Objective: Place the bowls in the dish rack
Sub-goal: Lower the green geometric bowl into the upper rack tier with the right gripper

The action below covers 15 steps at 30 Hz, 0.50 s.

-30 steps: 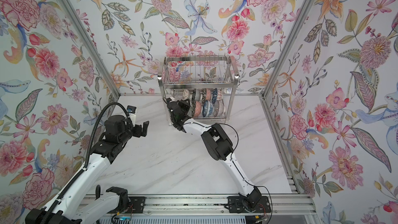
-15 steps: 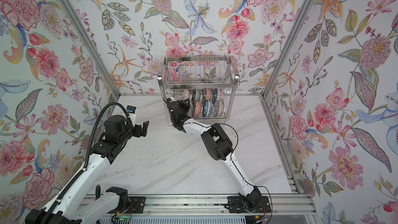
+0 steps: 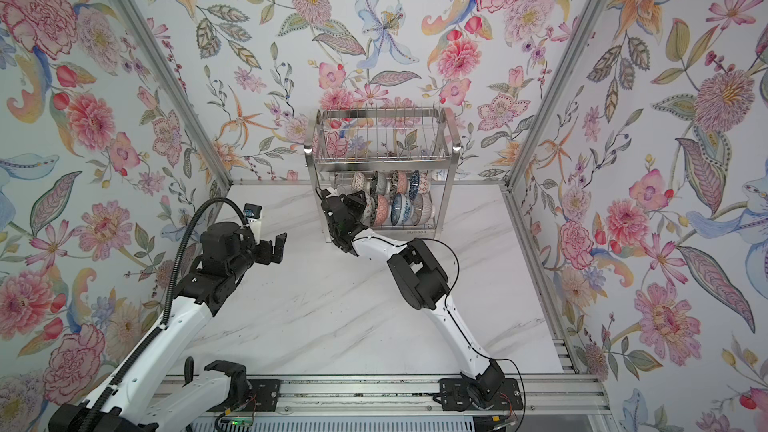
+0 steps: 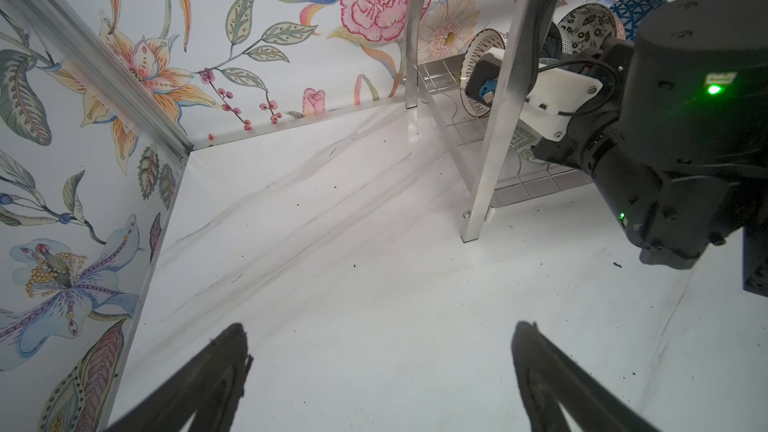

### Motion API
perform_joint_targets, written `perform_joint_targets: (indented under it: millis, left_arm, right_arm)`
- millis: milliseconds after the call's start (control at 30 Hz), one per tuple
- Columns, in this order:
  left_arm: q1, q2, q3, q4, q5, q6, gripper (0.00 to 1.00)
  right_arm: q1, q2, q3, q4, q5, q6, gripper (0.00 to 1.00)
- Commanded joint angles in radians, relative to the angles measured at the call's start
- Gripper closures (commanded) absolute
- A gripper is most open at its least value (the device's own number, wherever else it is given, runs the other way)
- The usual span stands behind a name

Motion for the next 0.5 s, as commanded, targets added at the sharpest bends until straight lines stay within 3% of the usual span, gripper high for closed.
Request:
perform_joint_targets:
  millis: [0,467]
  left_arm:
    - [0.011,-0.015,-0.014,0.009,0.019,-0.014,0.01]
    - [0.011,-0.02,-0.017,0.009,0.02,-0.014,0.01]
  right_arm:
    - [0.022,-0.052,-0.018,-0.028,-0.02,0.05,0.74]
    - [0.024,-0.076,-0.025,-0.068,-0.037,0.097,0.66]
